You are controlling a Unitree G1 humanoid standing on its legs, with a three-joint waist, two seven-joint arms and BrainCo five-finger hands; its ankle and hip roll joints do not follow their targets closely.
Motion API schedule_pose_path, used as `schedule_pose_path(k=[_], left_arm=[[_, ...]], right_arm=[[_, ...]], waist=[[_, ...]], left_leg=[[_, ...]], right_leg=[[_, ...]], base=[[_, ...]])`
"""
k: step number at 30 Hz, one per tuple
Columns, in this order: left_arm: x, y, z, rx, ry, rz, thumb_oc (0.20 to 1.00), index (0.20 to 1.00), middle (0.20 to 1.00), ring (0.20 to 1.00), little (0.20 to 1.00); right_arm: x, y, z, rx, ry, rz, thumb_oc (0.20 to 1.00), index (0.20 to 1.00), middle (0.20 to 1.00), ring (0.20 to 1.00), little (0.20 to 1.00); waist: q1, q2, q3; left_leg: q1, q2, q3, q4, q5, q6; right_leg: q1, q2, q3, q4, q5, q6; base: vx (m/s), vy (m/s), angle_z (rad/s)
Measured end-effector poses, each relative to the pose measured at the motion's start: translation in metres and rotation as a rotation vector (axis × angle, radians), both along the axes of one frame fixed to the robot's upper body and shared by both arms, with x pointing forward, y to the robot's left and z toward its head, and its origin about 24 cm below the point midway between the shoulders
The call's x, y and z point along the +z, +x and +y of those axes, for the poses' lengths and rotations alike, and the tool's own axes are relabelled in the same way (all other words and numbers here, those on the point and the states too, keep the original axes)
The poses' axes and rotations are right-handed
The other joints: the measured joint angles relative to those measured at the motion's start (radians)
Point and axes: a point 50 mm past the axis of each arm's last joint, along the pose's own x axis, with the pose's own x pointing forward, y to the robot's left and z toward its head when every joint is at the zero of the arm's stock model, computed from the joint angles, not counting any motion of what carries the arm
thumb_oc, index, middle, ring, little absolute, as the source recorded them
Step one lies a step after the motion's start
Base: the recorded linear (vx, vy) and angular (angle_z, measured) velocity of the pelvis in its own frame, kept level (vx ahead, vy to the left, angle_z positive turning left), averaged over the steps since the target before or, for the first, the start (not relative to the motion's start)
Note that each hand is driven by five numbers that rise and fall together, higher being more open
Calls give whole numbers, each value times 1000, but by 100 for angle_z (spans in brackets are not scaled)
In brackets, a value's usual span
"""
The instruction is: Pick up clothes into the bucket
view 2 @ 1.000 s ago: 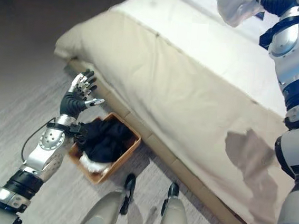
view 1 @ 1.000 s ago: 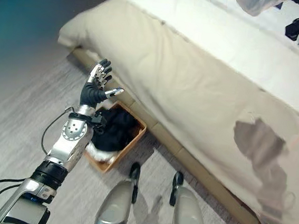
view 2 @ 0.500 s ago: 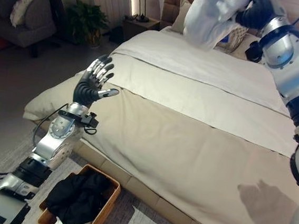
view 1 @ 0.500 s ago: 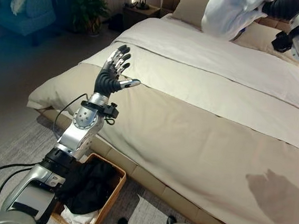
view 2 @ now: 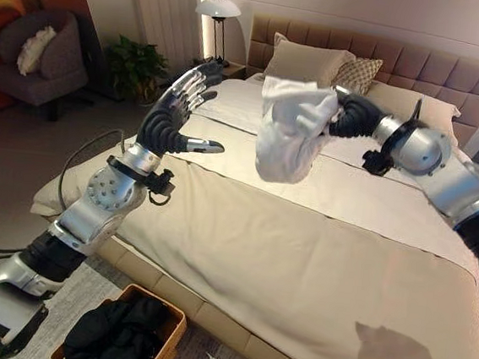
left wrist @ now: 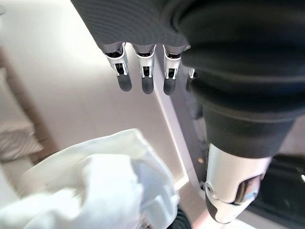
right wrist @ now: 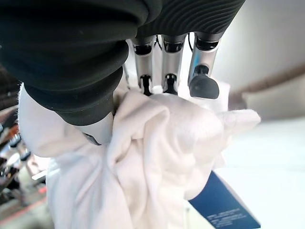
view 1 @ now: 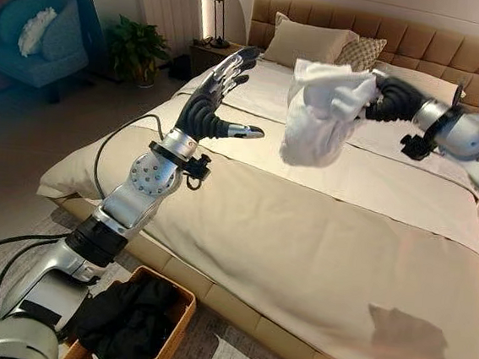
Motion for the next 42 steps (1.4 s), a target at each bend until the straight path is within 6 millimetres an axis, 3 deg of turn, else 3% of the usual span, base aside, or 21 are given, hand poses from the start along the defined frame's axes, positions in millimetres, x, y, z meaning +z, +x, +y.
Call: schedule_pose_path(k=[7,18,26,32,40,42], left_arm=[[29,-5,-30,71,291,-333,1000,1000,1000,1000,1000],[16,-13,-65,6,515,-455,1000,1000,1000,1000,1000],[29,-16,-57,15,724,-575,1000,1000,1000,1000,1000],[25,-14,-50,46,815,-610,1000,1000,1000,1000,1000],[24,-10,-45,113,816,-630,1000,1000,1000,1000,1000],[23,-8,-35,191,676,-586,1000,1000,1000,1000,1000]], right_arm=[[-3,-6,4,67,275,77,200,200,200,200,200],[-16,-1,22,116,589,203,200,200,200,200,200],[-28,3,33,111,812,224,200,200,200,200,200],[-42,1,31,88,888,253,200,200,200,200,200],[-51,-16,19,88,1036,249,200,200,200,200,200],[-59,-26,15,77,1102,245,200,200,200,200,200]], waist=[[-2,3,-2],[-4,11,-8],[0,24,-14],[1,30,-16],[0,38,-19],[2,45,-23]], left_leg=[[0,0,-14,0,3,-4],[-2,-5,-15,0,4,-5],[-2,-9,-16,-1,4,-5],[-4,-11,-21,-1,4,-5],[-16,-12,-39,0,4,-5],[-17,-12,-42,-2,4,-6]], right_leg=[[12,0,-17,-8,5,-3],[11,-5,-19,-10,5,-2],[12,-9,-20,-10,5,-2],[13,-10,-24,-10,5,-2],[10,-10,-41,-12,5,-3],[11,-10,-46,-14,3,-6]], base=[[-6,8,6],[-11,4,0],[0,0,0],[-1,1,1],[12,3,6],[38,2,6]])
